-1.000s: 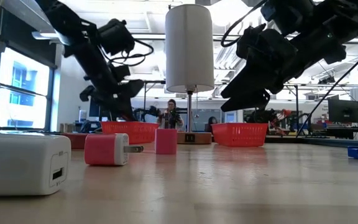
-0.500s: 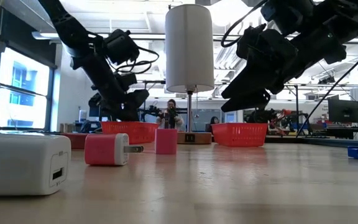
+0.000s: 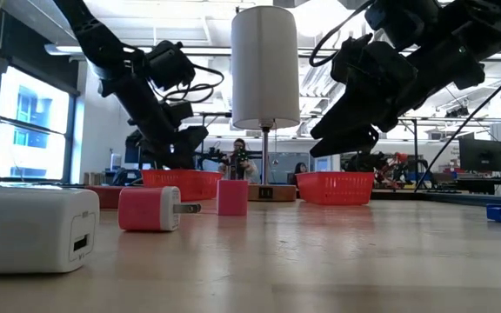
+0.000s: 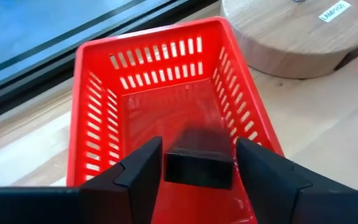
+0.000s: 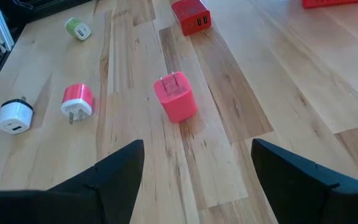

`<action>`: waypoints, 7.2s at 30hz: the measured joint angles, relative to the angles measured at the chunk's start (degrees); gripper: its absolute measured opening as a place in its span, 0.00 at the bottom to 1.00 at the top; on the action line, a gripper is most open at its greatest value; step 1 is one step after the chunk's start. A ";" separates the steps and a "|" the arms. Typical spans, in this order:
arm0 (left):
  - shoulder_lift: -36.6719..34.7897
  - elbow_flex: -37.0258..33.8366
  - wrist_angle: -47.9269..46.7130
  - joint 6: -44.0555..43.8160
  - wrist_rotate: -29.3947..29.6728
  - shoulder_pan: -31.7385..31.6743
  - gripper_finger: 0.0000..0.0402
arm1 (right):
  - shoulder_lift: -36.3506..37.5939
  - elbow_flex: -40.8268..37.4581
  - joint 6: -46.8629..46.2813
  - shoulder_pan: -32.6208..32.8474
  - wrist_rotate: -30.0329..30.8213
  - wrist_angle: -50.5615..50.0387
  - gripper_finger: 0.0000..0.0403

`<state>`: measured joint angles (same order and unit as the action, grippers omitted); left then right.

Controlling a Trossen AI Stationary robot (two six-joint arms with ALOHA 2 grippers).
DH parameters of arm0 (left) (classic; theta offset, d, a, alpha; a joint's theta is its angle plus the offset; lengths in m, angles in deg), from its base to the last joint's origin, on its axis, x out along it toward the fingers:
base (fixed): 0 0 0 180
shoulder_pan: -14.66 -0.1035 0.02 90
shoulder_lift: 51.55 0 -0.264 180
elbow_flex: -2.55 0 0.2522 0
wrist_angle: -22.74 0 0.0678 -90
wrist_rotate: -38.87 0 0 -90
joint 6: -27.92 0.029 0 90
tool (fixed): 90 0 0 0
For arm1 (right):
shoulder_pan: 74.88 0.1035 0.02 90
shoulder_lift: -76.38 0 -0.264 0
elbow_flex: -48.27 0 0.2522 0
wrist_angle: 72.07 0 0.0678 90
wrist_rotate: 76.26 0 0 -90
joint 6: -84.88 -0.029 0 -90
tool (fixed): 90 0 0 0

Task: Sort adapters and digital timers
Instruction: Put the black digital timer into the left red bin, then put the red charger adapter into the right red bin

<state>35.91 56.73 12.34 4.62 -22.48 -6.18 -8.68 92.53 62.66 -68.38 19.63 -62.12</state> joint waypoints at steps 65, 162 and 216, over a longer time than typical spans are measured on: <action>-28.96 -22.65 -5.04 21.66 -28.55 17.94 0.64 | -0.02 -0.02 1.04 2.14 0.00 -2.26 0.71; 3.99 -37.77 51.63 19.64 -22.34 21.03 0.58 | -0.02 -0.02 -1.51 2.11 3.19 0.95 0.71; 7.19 -7.31 53.79 65.21 7.69 37.95 0.51 | -0.02 0.00 -11.07 2.12 6.09 15.05 0.71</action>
<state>43.10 49.43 66.13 69.83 -14.79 31.77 -8.70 92.53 51.60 -66.26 25.72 -47.07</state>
